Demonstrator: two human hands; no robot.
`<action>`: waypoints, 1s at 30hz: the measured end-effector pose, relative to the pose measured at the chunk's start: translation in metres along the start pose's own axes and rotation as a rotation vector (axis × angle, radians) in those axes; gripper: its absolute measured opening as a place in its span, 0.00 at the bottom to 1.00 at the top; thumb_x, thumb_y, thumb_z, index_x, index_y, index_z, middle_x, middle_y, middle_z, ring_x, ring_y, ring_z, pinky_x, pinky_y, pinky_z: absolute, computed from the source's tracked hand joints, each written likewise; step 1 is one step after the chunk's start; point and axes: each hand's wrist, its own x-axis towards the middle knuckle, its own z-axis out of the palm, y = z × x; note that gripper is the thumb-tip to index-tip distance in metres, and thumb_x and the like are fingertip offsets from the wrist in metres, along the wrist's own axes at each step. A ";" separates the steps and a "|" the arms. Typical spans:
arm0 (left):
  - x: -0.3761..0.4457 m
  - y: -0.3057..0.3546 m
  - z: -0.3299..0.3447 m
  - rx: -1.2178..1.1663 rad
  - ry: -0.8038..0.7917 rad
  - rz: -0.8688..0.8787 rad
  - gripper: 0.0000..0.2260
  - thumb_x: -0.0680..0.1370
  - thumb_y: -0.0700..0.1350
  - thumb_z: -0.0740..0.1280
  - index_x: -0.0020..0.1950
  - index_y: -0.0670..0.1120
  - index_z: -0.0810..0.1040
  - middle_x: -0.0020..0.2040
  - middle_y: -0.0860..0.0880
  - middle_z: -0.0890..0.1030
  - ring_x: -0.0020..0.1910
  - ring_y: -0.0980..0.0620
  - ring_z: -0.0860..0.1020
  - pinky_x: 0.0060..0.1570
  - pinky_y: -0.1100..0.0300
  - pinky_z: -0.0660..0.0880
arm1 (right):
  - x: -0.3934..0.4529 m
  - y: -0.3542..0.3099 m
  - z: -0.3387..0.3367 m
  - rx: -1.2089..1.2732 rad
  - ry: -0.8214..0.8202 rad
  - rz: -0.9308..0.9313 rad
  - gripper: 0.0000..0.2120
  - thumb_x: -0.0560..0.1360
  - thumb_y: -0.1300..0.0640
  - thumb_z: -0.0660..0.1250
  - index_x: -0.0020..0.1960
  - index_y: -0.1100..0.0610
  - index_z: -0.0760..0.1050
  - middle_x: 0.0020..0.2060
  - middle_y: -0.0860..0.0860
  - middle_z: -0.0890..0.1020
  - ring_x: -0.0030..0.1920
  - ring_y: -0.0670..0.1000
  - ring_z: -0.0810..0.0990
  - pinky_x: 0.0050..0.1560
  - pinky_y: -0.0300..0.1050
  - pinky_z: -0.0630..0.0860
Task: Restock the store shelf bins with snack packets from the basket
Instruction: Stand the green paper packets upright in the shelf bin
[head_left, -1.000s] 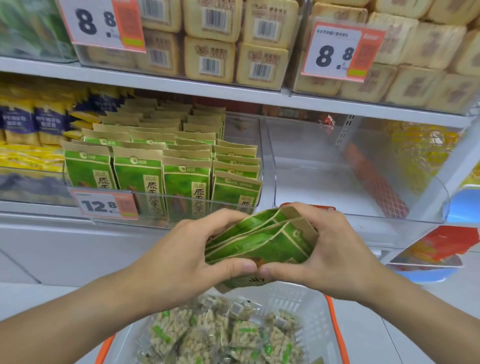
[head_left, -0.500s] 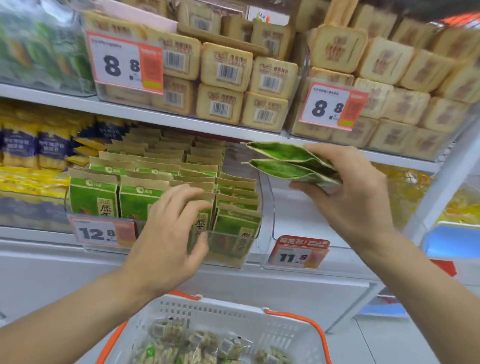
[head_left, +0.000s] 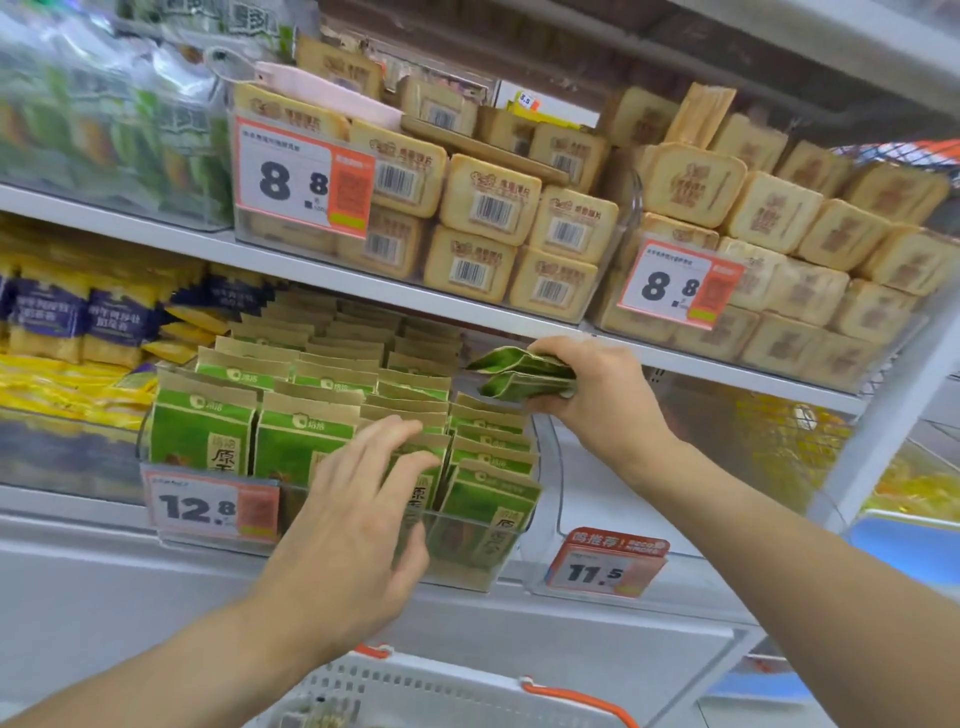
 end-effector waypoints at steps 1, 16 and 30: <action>0.000 0.000 0.000 -0.003 0.002 0.000 0.24 0.71 0.44 0.72 0.66 0.50 0.70 0.72 0.50 0.67 0.75 0.49 0.61 0.71 0.47 0.64 | 0.001 -0.002 0.001 0.011 -0.019 0.005 0.22 0.68 0.54 0.79 0.61 0.52 0.80 0.49 0.50 0.85 0.52 0.53 0.80 0.55 0.54 0.77; 0.000 0.003 0.003 0.036 -0.005 -0.009 0.23 0.72 0.48 0.69 0.65 0.51 0.70 0.72 0.49 0.66 0.76 0.49 0.60 0.71 0.52 0.59 | 0.012 0.009 0.005 0.263 -0.366 0.195 0.08 0.81 0.56 0.66 0.59 0.54 0.78 0.49 0.47 0.84 0.50 0.47 0.83 0.57 0.56 0.79; -0.002 0.000 0.003 0.042 -0.024 -0.004 0.21 0.73 0.49 0.66 0.66 0.52 0.69 0.74 0.51 0.63 0.77 0.50 0.55 0.71 0.53 0.56 | 0.006 0.002 0.029 0.042 -0.084 -0.031 0.15 0.77 0.63 0.69 0.61 0.50 0.79 0.50 0.47 0.85 0.51 0.51 0.77 0.54 0.45 0.75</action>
